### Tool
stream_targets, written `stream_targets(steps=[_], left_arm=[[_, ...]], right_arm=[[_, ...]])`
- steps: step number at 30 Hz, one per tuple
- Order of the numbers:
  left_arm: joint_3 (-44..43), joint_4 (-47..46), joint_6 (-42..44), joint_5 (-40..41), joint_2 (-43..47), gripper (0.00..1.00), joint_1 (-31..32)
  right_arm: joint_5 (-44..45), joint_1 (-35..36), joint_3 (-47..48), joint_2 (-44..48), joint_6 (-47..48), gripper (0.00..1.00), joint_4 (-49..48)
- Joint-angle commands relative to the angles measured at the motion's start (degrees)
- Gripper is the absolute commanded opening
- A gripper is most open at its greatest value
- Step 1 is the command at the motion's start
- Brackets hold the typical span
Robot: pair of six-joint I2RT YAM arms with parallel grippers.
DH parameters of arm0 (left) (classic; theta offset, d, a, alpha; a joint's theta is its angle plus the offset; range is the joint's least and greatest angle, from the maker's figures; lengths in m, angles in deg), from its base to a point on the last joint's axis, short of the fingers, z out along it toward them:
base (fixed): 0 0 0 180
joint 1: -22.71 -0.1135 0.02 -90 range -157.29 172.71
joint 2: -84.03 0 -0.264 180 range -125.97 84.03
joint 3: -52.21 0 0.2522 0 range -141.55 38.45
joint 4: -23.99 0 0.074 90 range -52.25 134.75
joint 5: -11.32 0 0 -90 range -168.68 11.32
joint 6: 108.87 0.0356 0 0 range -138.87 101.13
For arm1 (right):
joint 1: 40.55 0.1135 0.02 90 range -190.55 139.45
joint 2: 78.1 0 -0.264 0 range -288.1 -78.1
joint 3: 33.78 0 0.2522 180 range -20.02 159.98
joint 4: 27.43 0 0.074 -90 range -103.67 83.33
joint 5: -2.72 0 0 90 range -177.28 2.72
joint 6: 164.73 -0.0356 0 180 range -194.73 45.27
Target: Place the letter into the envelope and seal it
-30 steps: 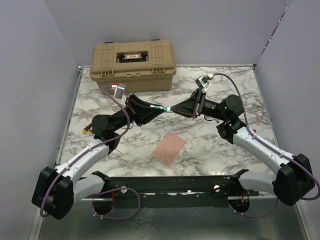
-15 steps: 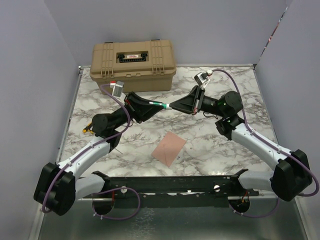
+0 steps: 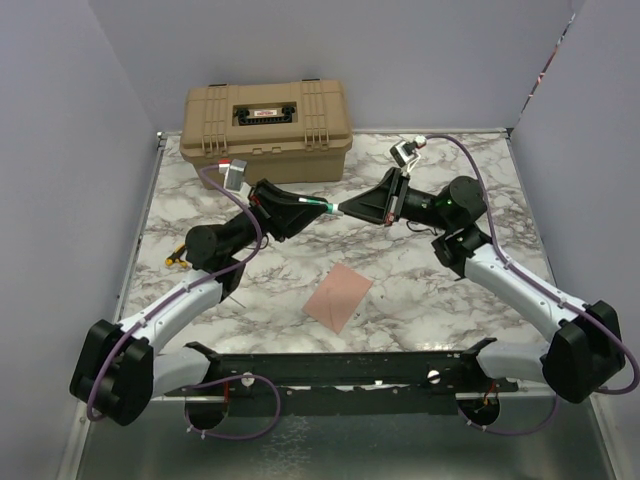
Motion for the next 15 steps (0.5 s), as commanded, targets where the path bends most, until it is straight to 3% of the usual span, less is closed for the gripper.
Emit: stream_targets(steps=[1, 4, 10, 15], left_arm=[[0.7, 7.2, 4.2, -1.1, 0.8, 0.0, 5.2], [1.2, 11.1, 6.4, 4.2, 3.0, 0.0, 5.2], [1.6, 12.6, 6.5, 8.5, 3.7, 0.0, 5.1], [1.1, 12.6, 5.7, 9.0, 3.0, 0.0, 5.0]], right_arm=[[3.4, 3.3, -0.4, -1.6, 3.7, 0.01, 8.2], [4.7, 2.8, -1.7, -0.3, 3.0, 0.04, 7.7], [3.8, 2.7, -3.4, 0.8, 1.4, 0.3, 4.4], [1.6, 2.7, -4.1, -0.7, -0.2, 0.33, 0.9]])
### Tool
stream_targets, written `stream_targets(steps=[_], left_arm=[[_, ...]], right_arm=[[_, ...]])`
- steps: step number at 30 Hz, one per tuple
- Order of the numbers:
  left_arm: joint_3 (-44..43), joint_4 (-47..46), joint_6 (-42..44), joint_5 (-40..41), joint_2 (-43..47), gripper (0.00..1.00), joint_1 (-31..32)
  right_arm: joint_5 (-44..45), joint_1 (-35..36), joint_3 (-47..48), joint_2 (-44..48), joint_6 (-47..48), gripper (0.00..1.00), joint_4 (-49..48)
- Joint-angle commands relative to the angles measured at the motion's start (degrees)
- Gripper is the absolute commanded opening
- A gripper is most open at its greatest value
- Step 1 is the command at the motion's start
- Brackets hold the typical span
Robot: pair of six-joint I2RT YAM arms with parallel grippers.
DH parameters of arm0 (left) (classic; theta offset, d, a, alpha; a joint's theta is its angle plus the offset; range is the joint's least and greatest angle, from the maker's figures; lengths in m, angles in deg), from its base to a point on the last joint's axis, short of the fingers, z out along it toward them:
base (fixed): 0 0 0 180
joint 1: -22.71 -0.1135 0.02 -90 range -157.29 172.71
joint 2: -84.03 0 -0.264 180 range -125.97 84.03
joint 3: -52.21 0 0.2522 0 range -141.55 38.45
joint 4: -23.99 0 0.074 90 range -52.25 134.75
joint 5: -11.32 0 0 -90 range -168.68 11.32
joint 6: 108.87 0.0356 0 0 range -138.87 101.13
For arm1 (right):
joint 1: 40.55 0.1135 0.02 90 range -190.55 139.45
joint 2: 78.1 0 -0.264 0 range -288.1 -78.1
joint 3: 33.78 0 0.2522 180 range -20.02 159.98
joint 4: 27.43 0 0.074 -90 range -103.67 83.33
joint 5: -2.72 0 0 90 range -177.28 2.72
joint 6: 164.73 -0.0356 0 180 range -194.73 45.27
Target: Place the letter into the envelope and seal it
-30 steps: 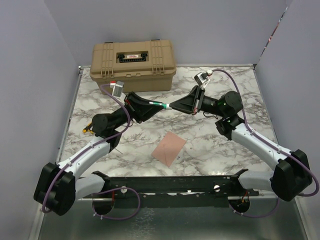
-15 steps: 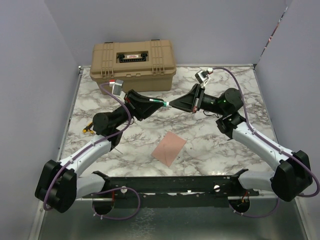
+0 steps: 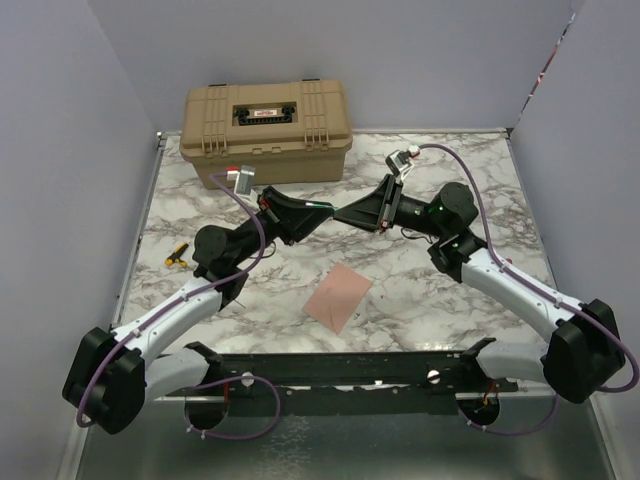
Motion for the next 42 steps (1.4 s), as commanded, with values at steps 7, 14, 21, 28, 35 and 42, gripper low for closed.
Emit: stream_targets(steps=[7, 14, 21, 28, 35, 42], left_arm=[[-0.3, 1.5, -0.5, 0.4, -0.8, 0.0, 0.8], [0.4, 6.7, -0.1, 1.7, 0.5, 0.54, 0.0], [0.7, 36.4, 9.6, 19.6, 8.2, 0.94, -0.6], [0.7, 62.9, 10.3, 43.5, 11.9, 0.98, -0.9], [0.0, 63.7, 11.5, 44.9, 11.5, 0.99, -1.0], [-2.9, 64.0, 16.6, 42.8, 8.7, 0.99, -1.0]], right_arm=[[-1.5, 1.1, -1.9, -1.4, -0.5, 0.08, -2.3], [4.9, 0.6, -1.4, 0.3, 5.5, 0.01, 8.4], [14.2, -1.3, 0.5, -3.7, 10.5, 0.01, 24.9], [12.0, -1.5, 7.5, -20.8, 15.0, 0.0, 28.8], [9.2, -1.4, 17.1, -38.5, 17.6, 0.0, 30.7], [5.3, -1.4, 22.9, -48.5, 17.2, 0.08, 30.3]])
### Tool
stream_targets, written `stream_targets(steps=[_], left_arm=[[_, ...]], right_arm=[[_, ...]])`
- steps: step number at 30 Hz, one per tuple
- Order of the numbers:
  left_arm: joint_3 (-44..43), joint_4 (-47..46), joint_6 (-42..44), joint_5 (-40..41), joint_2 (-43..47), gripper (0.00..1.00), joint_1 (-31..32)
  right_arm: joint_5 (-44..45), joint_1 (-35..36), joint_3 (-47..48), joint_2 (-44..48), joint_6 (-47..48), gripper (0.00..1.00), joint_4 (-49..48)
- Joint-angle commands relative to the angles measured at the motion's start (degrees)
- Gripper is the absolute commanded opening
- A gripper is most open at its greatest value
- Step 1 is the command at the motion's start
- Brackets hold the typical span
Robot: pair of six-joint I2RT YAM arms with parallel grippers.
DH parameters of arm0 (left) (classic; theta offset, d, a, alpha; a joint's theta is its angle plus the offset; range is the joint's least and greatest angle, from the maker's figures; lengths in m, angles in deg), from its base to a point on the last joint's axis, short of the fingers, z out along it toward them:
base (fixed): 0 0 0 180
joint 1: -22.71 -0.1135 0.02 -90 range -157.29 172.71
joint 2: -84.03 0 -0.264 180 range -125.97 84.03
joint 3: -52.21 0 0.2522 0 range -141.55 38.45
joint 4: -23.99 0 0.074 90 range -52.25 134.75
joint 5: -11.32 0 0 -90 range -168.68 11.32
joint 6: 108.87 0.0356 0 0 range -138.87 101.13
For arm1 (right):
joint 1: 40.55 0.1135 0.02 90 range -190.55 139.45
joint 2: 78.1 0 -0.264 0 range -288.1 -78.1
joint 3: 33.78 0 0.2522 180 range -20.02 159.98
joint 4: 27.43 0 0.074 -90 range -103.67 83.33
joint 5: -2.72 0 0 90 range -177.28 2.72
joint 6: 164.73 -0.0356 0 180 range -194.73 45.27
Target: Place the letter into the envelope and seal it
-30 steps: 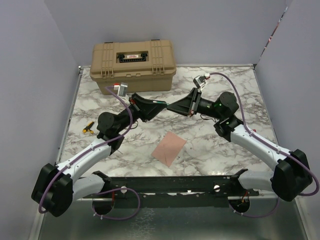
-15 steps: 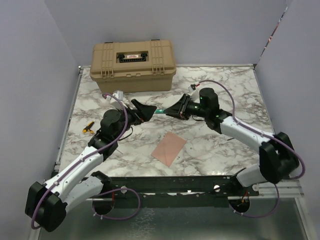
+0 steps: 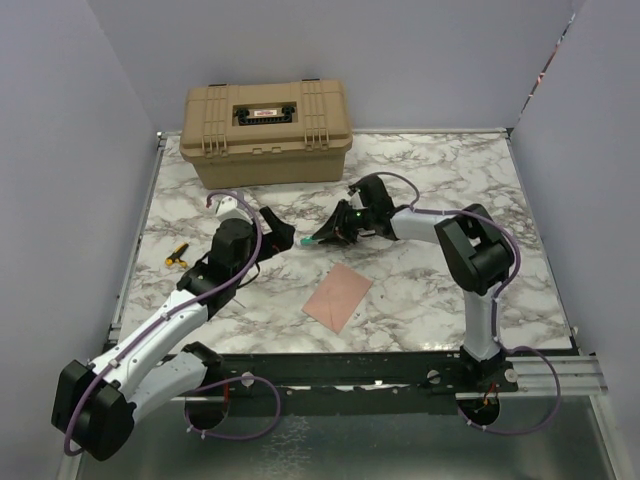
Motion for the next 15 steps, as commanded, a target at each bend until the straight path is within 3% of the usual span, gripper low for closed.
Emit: stream_targets(steps=[1, 3, 9, 15], left_arm=[[-2.9, 1.6, 4.7, 0.5, -0.9, 0.99, -0.2], [-3.2, 1.7, 5.7, -0.1, -0.8, 0.99, -0.1], [-4.3, 2.2, 8.0, -0.9, -1.1, 0.99, -0.2], [-11.4, 8.0, 16.2, -5.3, -5.1, 0.99, -0.2]], right_arm=[[-3.8, 0.1, 3.0, -4.0, 0.6, 0.13, 0.4], [-3.3, 0.1, 3.7, -4.6, 0.8, 0.22, 1.3], [0.7, 0.0, 2.5, -2.2, 1.9, 0.65, 4.9], [6.5, 0.0, -1.0, 6.1, 4.5, 0.75, 9.2]])
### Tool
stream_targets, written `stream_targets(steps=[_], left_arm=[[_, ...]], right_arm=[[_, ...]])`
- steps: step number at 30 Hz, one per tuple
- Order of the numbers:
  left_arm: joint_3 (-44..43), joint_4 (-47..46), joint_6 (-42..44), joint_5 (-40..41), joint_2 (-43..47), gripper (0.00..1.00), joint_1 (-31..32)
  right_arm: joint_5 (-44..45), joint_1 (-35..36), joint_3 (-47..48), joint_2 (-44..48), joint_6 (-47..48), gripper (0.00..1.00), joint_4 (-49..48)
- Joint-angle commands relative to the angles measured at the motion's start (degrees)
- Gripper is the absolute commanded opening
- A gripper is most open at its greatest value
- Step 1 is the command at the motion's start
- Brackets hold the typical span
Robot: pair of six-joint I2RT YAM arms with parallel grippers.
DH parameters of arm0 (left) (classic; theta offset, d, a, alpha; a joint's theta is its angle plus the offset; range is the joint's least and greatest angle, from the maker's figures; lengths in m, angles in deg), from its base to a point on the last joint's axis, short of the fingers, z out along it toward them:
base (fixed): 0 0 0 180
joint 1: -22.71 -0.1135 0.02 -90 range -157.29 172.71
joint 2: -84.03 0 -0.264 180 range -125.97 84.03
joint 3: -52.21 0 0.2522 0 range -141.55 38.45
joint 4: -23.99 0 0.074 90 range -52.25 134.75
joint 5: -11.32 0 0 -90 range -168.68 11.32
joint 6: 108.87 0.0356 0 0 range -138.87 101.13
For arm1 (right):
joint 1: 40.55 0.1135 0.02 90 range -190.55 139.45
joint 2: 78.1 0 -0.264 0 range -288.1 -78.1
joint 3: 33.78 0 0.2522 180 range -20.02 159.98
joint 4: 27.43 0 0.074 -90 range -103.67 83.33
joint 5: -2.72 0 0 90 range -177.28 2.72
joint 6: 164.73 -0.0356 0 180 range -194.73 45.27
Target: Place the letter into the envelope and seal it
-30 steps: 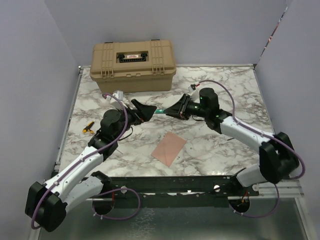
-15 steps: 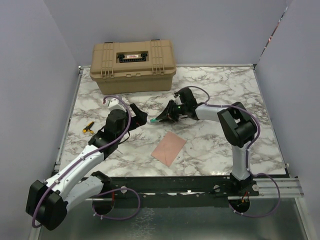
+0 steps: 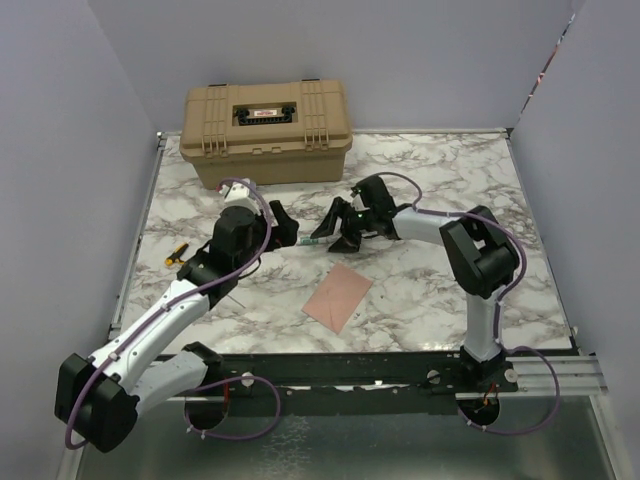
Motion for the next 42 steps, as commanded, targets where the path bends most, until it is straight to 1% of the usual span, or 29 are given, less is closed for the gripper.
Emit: stream_targets(steps=[1, 3, 5, 8, 12, 15, 17, 20, 23, 27, 34, 42], left_arm=[[-7.5, 7.2, 7.5, -3.0, -3.1, 0.99, -0.1], [-10.1, 10.7, 7.5, -1.1, -3.7, 0.99, -0.2], [-13.0, 13.8, 7.7, 0.6, -3.7, 0.99, -0.2], [-16.9, 18.5, 9.4, 4.5, -2.2, 0.99, -0.2], [-23.6, 23.7, 13.2, 11.7, 1.7, 0.99, -0.2], [-26.6, 25.1, 16.0, 14.6, 5.6, 0.99, -0.2], [-28.3, 26.0, 17.9, 15.7, 7.6, 0.99, -0.2], [-30.4, 27.7, 19.7, 17.2, 9.9, 0.99, -0.2], [-32.5, 30.1, 20.1, 19.1, 11.1, 0.99, -0.1], [-34.6, 33.0, 20.3, 19.8, 12.3, 0.99, -0.1], [-37.5, 36.5, 21.6, 20.2, 14.1, 0.99, -0.1], [-38.4, 38.9, 21.7, 19.4, 14.3, 0.99, -0.2]], right_arm=[[6.9, 0.0, -3.9, 9.1, 2.9, 0.79, 4.7], [11.2, 0.0, -5.8, 14.4, 4.0, 0.87, 6.8], [17.5, 0.0, -6.5, 20.3, 6.0, 0.92, 11.7], [30.2, 0.0, -5.3, 27.4, 8.7, 0.92, 23.1], [47.1, 0.0, -2.0, 35.6, 11.3, 0.93, 39.4], [56.8, 0.0, -0.3, 42.8, 12.2, 0.93, 46.4], [61.1, 0.0, 0.7, 47.6, 12.9, 0.93, 49.2], [64.3, 0.0, 1.9, 55.2, 14.6, 0.93, 50.8], [65.3, 0.0, 3.5, 62.1, 16.2, 0.93, 51.4], [65.8, 0.0, 6.0, 68.0, 18.9, 0.93, 51.9], [65.5, 0.0, 10.7, 71.4, 21.0, 0.93, 54.8], [65.2, 0.0, 9.6, 73.8, 23.1, 0.92, 52.9]])
